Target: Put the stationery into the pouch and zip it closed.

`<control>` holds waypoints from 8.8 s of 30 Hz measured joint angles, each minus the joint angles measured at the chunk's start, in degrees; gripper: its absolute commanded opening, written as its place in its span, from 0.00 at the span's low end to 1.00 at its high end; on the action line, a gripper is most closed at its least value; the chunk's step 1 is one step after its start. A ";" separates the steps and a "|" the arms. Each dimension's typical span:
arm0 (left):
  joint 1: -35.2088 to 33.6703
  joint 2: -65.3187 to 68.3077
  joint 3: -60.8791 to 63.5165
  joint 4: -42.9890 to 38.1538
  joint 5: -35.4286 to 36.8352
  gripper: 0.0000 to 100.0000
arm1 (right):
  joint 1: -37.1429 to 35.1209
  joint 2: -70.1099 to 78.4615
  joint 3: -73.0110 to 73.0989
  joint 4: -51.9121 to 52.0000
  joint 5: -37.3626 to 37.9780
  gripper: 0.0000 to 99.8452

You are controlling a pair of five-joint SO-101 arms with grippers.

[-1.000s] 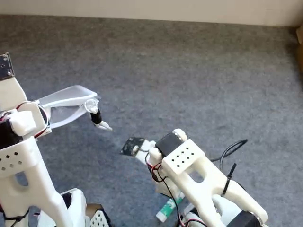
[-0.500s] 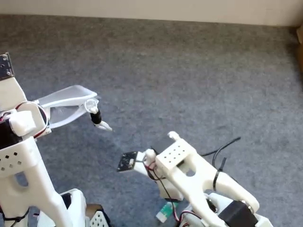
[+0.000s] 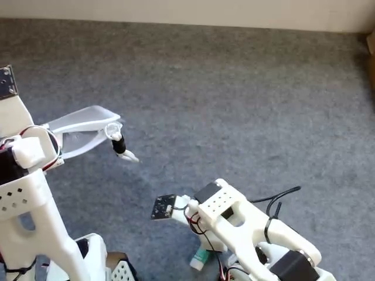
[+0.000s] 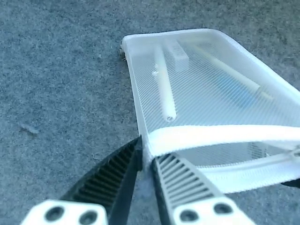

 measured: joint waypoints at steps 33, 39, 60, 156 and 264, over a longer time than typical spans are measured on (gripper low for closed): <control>-0.09 -0.18 3.60 -3.87 -0.09 0.01 | -4.13 -18.99 -2.02 5.63 -0.09 0.24; -0.09 -0.18 3.60 -3.87 -0.09 0.01 | -7.21 -18.99 -1.93 12.31 -0.09 0.24; -0.09 -0.09 3.60 -3.87 -0.09 0.01 | -4.48 -19.87 7.38 5.27 17.93 0.23; -0.09 -0.09 3.78 -3.87 -0.09 0.01 | 7.91 22.77 -35.34 1.49 -26.90 0.01; -0.09 -0.09 3.78 -3.96 -0.09 0.01 | -13.71 -4.92 -12.66 -92.84 -56.44 0.01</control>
